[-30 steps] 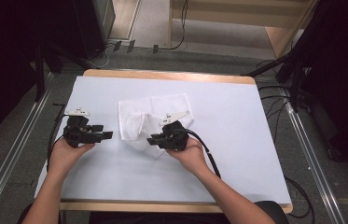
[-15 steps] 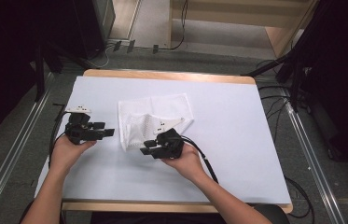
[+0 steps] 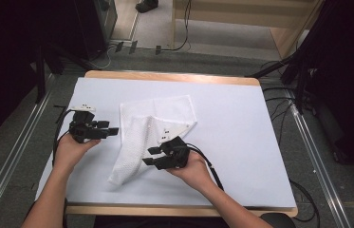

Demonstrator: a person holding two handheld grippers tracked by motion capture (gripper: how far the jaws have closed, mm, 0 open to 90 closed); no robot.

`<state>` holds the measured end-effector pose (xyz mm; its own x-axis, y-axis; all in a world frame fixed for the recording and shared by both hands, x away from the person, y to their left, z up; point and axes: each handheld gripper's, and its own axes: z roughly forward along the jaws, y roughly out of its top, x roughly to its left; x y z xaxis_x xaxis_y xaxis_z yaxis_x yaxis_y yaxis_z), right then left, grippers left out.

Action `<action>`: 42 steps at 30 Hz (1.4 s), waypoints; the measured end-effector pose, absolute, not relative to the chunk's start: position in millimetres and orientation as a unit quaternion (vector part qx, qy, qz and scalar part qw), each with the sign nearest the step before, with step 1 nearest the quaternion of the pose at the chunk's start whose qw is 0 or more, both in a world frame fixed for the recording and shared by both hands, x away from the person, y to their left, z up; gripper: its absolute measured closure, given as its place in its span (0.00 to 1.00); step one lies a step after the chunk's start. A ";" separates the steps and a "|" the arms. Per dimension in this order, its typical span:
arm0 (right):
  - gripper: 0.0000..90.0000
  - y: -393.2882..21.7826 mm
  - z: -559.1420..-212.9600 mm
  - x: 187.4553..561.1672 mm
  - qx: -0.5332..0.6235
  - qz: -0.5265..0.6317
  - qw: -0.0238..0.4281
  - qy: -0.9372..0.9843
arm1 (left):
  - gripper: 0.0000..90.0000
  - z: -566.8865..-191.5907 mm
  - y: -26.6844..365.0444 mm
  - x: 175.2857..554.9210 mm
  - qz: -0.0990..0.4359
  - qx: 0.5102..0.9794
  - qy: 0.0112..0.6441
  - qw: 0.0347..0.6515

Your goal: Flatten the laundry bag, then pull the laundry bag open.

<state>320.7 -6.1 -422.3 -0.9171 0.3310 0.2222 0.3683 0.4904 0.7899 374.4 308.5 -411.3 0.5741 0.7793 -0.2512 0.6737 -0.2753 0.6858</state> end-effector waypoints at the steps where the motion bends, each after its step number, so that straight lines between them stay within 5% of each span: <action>1: 0.65 -8.2 -421.6 320.5 -0.204 -0.464 0.014 -0.862 | 0.44 -411.5 307.3 375.8 0.067 0.797 0.456 0.391; 24: 0.65 -62.5 -433.1 347.5 -0.272 -0.450 -0.021 -0.850 | 0.46 -423.5 258.0 428.9 0.048 0.819 0.441 0.365; 32: 0.65 -109.7 -431.6 351.8 -0.322 -0.459 -0.035 -0.827 | 0.46 -436.8 257.8 434.2 0.046 0.820 0.453 0.345; 42: 0.64 -120.2 -433.7 360.3 -0.336 -0.450 -0.058 -0.826 | 0.47 -449.3 260.0 434.9 0.051 0.827 0.452 0.330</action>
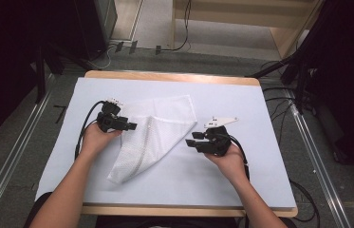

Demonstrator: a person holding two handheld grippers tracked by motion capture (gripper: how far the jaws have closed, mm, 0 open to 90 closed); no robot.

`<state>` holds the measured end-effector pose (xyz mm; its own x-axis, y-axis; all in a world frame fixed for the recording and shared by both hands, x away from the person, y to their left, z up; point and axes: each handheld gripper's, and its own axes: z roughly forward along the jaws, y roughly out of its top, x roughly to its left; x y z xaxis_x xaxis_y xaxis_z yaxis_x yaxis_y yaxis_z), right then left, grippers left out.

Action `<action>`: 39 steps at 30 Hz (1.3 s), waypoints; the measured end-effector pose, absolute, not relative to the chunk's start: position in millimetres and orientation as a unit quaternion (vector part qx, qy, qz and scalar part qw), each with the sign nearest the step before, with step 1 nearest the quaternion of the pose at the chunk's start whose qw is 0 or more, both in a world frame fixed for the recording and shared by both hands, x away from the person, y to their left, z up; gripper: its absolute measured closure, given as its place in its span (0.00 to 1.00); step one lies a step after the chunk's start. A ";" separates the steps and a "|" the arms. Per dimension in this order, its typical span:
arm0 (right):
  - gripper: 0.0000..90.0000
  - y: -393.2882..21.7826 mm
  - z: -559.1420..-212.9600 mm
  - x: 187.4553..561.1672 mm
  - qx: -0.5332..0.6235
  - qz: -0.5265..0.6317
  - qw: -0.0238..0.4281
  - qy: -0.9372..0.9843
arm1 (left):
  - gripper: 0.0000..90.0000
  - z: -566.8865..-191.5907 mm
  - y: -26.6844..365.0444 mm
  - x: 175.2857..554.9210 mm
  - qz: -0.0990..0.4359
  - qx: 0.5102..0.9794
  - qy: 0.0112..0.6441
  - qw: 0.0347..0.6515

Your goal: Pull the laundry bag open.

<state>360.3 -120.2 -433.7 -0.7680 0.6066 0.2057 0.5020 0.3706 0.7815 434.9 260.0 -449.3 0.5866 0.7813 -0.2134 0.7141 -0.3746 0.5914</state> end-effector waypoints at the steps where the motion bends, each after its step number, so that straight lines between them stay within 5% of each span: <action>1: 0.64 -121.1 -434.2 361.4 0.342 0.445 0.059 0.826 | 0.48 -449.9 259.3 434.1 0.054 0.826 0.452 0.332; 12: 0.64 -136.3 -436.7 372.1 0.375 0.441 0.070 0.812 | 0.78 -451.0 248.4 425.5 0.110 0.852 0.412 0.303; 20: 0.64 -135.9 -438.8 373.7 0.377 0.435 0.069 0.815 | 1.00 -454.5 249.6 427.0 0.089 0.837 0.432 0.324; 27: 0.64 -137.9 -439.9 375.8 0.383 0.434 0.067 0.813 | 1.00 -446.8 249.8 428.7 0.056 0.824 0.450 0.339; 39: 0.65 -147.9 -439.5 381.5 0.398 0.432 0.075 0.806 | 1.00 -400.5 225.7 401.9 0.057 0.828 0.394 0.396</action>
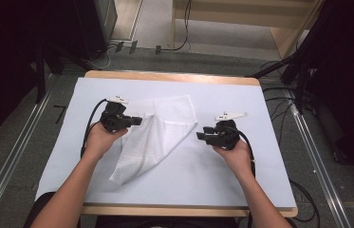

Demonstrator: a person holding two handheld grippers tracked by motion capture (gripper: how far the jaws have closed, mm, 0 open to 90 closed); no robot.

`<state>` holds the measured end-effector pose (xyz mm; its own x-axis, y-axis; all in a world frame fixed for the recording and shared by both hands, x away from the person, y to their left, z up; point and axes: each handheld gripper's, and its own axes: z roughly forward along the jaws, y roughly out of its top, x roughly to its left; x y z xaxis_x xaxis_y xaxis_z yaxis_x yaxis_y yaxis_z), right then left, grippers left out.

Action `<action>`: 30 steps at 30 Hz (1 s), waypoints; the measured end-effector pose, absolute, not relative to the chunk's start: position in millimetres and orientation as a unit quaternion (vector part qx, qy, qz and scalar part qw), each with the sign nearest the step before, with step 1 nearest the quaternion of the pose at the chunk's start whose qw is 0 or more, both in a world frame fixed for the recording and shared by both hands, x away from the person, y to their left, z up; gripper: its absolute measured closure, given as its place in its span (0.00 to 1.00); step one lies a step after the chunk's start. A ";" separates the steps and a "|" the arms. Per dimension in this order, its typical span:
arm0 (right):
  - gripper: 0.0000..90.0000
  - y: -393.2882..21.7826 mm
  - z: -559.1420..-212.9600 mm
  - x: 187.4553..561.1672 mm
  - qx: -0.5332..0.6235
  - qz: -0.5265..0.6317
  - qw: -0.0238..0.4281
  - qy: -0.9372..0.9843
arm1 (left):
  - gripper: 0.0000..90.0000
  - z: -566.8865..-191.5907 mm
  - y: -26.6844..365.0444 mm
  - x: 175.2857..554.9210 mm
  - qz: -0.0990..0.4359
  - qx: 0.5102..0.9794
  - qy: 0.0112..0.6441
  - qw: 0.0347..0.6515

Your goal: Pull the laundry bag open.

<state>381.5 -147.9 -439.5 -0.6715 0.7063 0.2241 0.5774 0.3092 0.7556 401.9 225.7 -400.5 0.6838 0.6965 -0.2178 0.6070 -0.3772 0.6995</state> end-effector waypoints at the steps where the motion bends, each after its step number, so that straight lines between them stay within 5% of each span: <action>1: 0.65 -148.7 -439.7 382.2 0.398 0.432 0.076 0.806 | 1.00 -397.1 223.3 399.1 0.054 0.828 0.389 0.401; 30: 0.66 -178.1 -441.3 385.1 0.440 0.422 0.094 0.787 | 1.00 -355.5 121.7 332.6 -0.019 0.871 0.247 0.425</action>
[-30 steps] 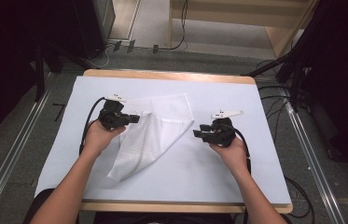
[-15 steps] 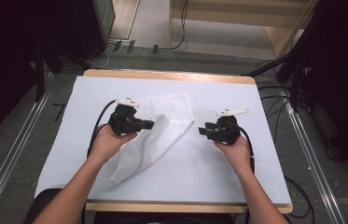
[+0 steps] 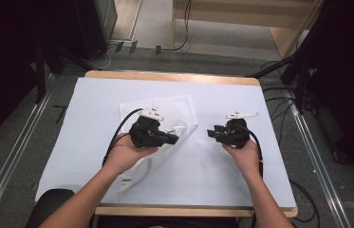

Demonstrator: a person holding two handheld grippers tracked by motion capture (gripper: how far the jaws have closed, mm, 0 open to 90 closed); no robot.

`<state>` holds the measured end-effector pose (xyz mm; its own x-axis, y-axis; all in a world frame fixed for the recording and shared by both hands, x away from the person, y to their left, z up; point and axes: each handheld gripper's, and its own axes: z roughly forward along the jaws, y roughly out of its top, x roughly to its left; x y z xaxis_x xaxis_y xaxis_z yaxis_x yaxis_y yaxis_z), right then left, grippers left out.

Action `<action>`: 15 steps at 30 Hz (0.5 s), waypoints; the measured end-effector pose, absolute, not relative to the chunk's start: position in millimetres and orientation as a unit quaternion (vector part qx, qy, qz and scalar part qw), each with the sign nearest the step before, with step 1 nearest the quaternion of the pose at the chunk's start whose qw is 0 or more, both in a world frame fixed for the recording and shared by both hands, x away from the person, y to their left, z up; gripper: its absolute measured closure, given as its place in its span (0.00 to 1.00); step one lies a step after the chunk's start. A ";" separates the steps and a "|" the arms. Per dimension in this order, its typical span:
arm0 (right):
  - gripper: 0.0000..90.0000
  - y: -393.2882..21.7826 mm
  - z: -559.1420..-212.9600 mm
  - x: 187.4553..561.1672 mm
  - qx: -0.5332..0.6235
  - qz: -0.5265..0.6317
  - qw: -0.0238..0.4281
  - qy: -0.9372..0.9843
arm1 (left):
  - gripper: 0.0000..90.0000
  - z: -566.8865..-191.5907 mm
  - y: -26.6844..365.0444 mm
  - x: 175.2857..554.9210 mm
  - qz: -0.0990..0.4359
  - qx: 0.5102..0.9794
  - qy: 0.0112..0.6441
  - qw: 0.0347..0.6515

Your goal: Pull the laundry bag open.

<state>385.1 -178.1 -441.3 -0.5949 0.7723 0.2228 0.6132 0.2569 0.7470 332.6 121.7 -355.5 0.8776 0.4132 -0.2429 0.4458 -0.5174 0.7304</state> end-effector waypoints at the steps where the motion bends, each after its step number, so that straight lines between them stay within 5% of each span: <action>1: 0.66 -179.2 -441.4 384.6 0.440 0.423 0.094 0.786 | 1.00 -354.8 119.2 330.5 -0.022 0.872 0.243 0.424; 15: 0.66 -183.7 -441.9 383.0 0.444 0.423 0.096 0.784 | 0.83 -341.4 118.2 323.3 -0.010 0.869 0.236 0.434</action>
